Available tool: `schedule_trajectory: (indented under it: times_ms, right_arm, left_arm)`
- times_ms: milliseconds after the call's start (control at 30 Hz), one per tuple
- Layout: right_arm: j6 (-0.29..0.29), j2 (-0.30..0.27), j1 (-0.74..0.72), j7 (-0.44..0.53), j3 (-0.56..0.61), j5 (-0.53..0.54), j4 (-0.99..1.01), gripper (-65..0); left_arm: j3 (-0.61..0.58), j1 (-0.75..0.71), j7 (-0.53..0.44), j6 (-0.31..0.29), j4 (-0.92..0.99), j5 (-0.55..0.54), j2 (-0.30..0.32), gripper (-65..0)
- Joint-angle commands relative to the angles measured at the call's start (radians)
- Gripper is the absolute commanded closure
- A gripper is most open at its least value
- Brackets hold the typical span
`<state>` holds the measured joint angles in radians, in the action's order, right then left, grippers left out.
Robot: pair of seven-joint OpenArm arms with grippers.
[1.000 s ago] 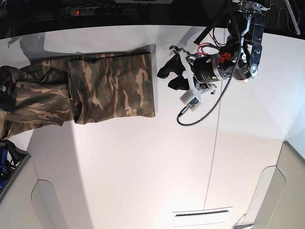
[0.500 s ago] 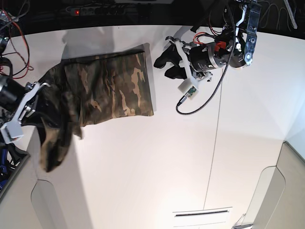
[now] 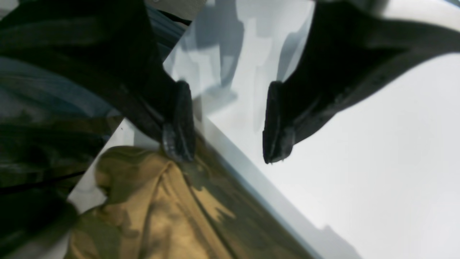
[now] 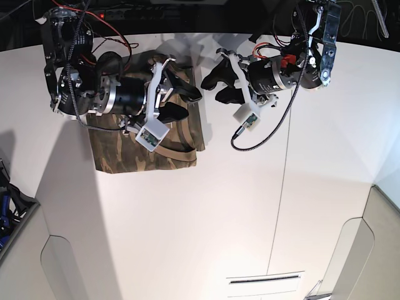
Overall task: Fold the T-shirt properly
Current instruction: 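Fold the right gripper's end over onto the stack toward the left gripper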
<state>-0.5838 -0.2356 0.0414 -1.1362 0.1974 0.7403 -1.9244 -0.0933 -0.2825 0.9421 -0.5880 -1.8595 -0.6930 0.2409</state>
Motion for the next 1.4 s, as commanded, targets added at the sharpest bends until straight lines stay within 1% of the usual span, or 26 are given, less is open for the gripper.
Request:
schedule_trajectory:
  times_ms: [0,167,200,233,267,300,333,367,400,433,500,567,667,733,767,867,967,1000,1067,1167,1267,1367]
  right_arm:
    - [-0.003,-0.001,-0.011,0.038,0.001,0.02,-0.023,-28.0]
    - [-0.003,0.006,-0.027,0.056,-0.011,0.019,-0.047,-28.0]
    - [-0.003,0.006,-0.032,0.066,-0.023,0.01,-0.047,-28.0]
    - [-0.002,0.006,-0.036,0.081,-0.042,-0.005,-0.047,-27.8]
    - [-0.002,0.006,-0.039,0.101,-0.065,-0.022,-0.047,-26.7]
    - [0.002,0.006,-0.042,0.124,-0.092,-0.04,-0.047,-23.8]
    - [0.005,0.006,-0.044,0.15,-0.122,-0.059,-0.047,-18.8]
    - [0.01,0.006,-0.048,0.174,-0.155,-0.079,-0.047,-12.2]
    - [0.013,0.006,-0.053,0.197,-0.188,-0.103,-0.046,-4.5]
    - [0.013,0.006,-0.06,0.217,-0.222,-0.129,-0.046,0.0]
    - [0.013,0.006,-0.075,0.251,-0.289,-0.178,-0.041,0.0]
    - [0.013,0.006,-0.09,0.283,-0.353,-0.204,-0.029,0.0]
    - [0.013,0.006,-0.123,0.296,-0.425,-0.206,0.018,0.0]
    - [0.013,0.006,-0.154,0.297,-0.444,-0.205,0.076,0.0]
    - [0.013,0.006,-0.171,0.301,-0.445,-0.205,0.114,0.0]
    - [0.011,0.006,-0.221,0.319,-0.44,-0.172,0.247,0.0]
    - [0.008,0.006,-0.278,0.328,-0.414,-0.132,0.398,0.0]
    - [-0.002,0.006,-0.296,0.329,-0.399,-0.129,0.447,0.0]
    - [-0.008,0.006,-0.327,0.328,-0.357,-0.128,0.536,0.0]
    - [-0.008,0.006,-0.35,0.329,-0.278,-0.131,0.642,0.0]
    - [-0.008,0.005,-0.349,0.328,-0.209,-0.14,0.698,0.0]
    - [-0.007,0.006,-0.348,0.328,-0.179,-0.179,0.711,0.0]
  left_arm:
    - [0.018,0.008,-0.018,-0.006,-0.015,-0.02,0.004,-31.3]
    - [0.102,0.008,-0.018,-0.007,-0.016,-0.034,0.004,-30.8]
    - [0.116,0.008,-0.018,-0.011,-0.018,-0.049,0.004,-27.6]
    - [0.126,0.008,-0.018,-0.03,-0.022,-0.067,0.003,-22.3]
    - [0.13,0.008,-0.017,-0.054,-0.028,-0.09,0.003,-15.5]
    - [0.129,0.008,-0.013,-0.072,-0.034,-0.117,0.003,-8.8]
    - [0.124,0.008,-0.005,-0.095,-0.04,-0.153,0.003,-3.4]
    - [0.116,0.008,0.003,-0.11,-0.048,-0.181,0.003,-0.4]
    - [0.102,0.007,0.005,-0.11,-0.058,-0.192,0.003,0.0]
    - [0.08,0.007,0.005,-0.11,-0.069,-0.191,0.003,0.0]
    - [0.023,0.008,0.001,-0.11,-0.089,-0.183,0.002,0.0]
    - [-0.048,0.008,-0.009,-0.11,-0.103,-0.159,-0.005,0.0]
    - [-0.161,0.008,-0.042,-0.11,-0.104,-0.087,-0.047,0.0]
    - [-0.227,0.011,-0.064,-0.072,-0.104,-0.024,-0.083,0.0]
    - [-0.254,0.013,-0.067,-0.061,-0.103,0.005,-0.101,0.0]
    - [-0.304,0.016,-0.068,-0.058,-0.101,0.061,-0.151,0.0]
    - [-0.311,0.017,-0.08,-0.058,-0.076,0.086,-0.188,0.0]
    - [-0.311,0.017,-0.09,-0.057,-0.057,0.095,-0.196,0.0]
    - [-0.31,0.022,-0.116,-0.047,-0.014,0.114,-0.196,0.0]
    - [-0.31,0.034,-0.114,-0.033,0.06,0.135,-0.196,0.0]
    - [-0.296,0.04,-0.115,-0.025,0.112,0.165,-0.196,0.0]
    - [-0.253,0.046,-0.108,-0.025,0.126,0.184,-0.193,0.0]
